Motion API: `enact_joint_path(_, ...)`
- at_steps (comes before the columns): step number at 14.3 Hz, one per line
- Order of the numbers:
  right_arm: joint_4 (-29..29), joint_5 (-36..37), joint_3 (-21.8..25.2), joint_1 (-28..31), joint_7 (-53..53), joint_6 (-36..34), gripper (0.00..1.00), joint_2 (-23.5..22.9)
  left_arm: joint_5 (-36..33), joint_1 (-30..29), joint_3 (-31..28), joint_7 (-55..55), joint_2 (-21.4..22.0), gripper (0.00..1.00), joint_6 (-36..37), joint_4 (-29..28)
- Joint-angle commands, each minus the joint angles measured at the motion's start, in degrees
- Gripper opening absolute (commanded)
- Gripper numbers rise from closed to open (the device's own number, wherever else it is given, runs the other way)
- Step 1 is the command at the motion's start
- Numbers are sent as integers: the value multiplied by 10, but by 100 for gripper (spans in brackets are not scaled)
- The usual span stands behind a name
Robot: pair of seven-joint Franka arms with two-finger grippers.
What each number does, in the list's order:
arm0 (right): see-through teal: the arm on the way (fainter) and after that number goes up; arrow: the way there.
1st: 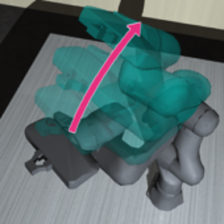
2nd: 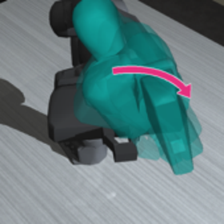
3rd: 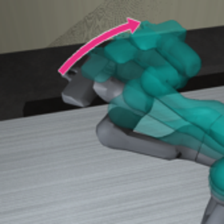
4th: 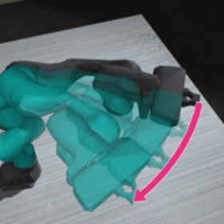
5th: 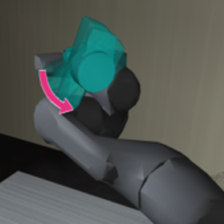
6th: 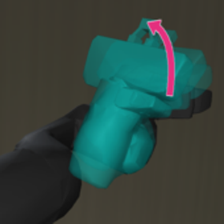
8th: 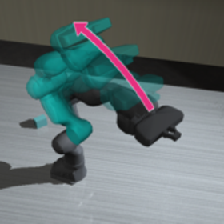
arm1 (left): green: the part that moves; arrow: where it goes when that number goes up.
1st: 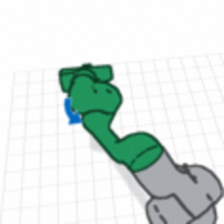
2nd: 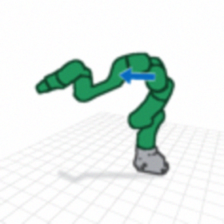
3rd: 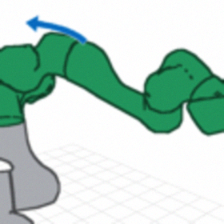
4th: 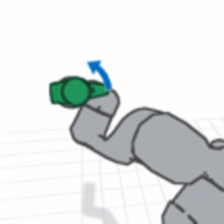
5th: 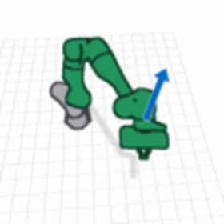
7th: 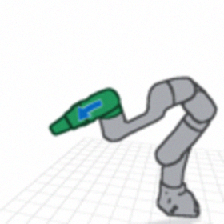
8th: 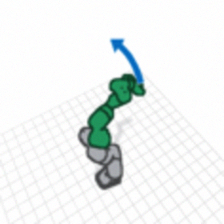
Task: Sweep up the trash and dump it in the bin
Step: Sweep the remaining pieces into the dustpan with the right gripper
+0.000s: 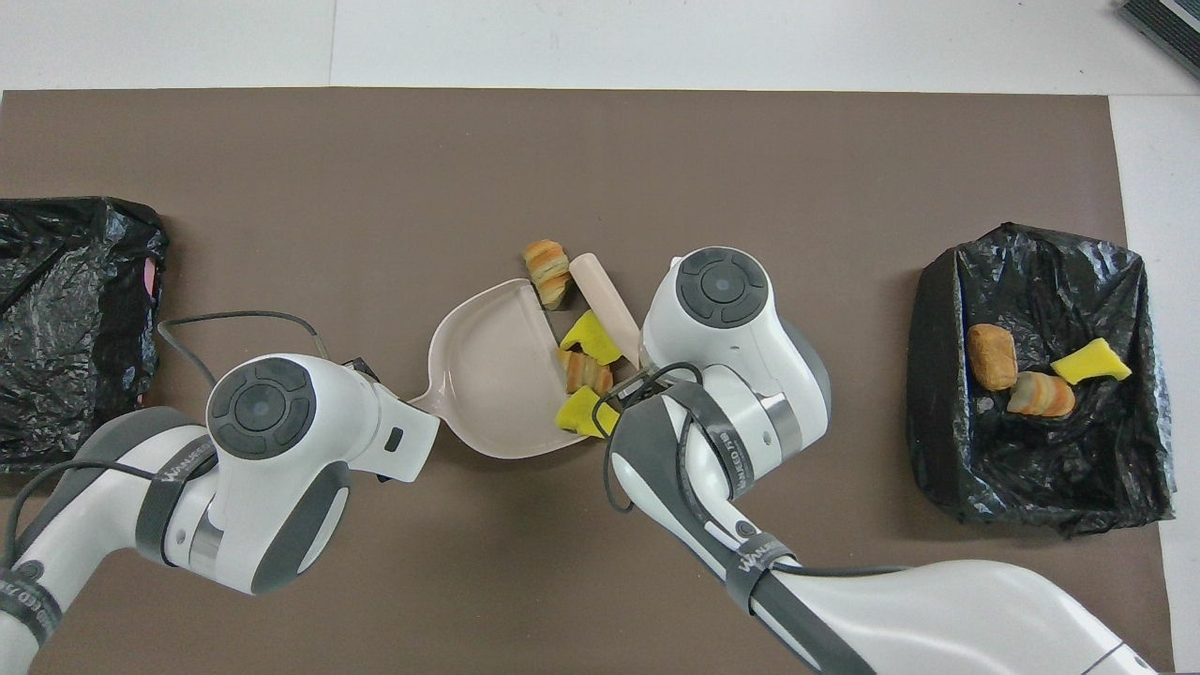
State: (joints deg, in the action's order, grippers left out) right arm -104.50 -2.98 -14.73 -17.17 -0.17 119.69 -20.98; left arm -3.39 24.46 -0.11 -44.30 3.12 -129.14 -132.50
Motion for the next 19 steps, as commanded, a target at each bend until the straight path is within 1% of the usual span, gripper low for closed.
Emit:
enact_joint_path(1, -26, -75, -39, 5, 5, 2, 0, 23, 4, 7, -5, 7, 15, 0, -16, -18)
enact_joint_path(3, -27, -101, -46, -15, -12, -7, 0, 30, 4, 6, -5, 7, 15, 0, -16, -18)
enact_joint_path(5, -26, -103, -46, -23, -30, -17, 0, 34, 7, 6, -5, 7, 15, 0, -16, -18)
enact_joint_path(7, -22, -104, -46, -15, -32, -42, 0, 48, 7, 5, -5, 7, 15, 0, -16, -18)
enact_joint_path(9, -15, -104, -45, -2, -32, -82, 0, 73, 7, 5, -5, 7, 15, 0, -16, -18)
enact_joint_path(12, -13, -102, -44, 30, -33, -103, 0, 101, 8, 5, -5, 7, 15, 0, -17, -18)
enact_joint_path(15, -11, -73, -35, 36, -33, -91, 0, 101, 8, 4, -5, 7, 15, 0, -17, -18)
enact_joint_path(17, -8, -3, -36, 50, -29, -68, 0, 95, 8, 3, -5, 7, 15, 0, -17, -18)
enact_joint_path(18, 2, 18, -37, 57, -29, -67, 0, 83, 8, 3, -5, 8, 15, 0, -17, -18)
enact_joint_path(19, 22, 34, -36, 64, -26, -67, 0, 62, 12, 1, -5, 11, 15, 0, -17, -19)
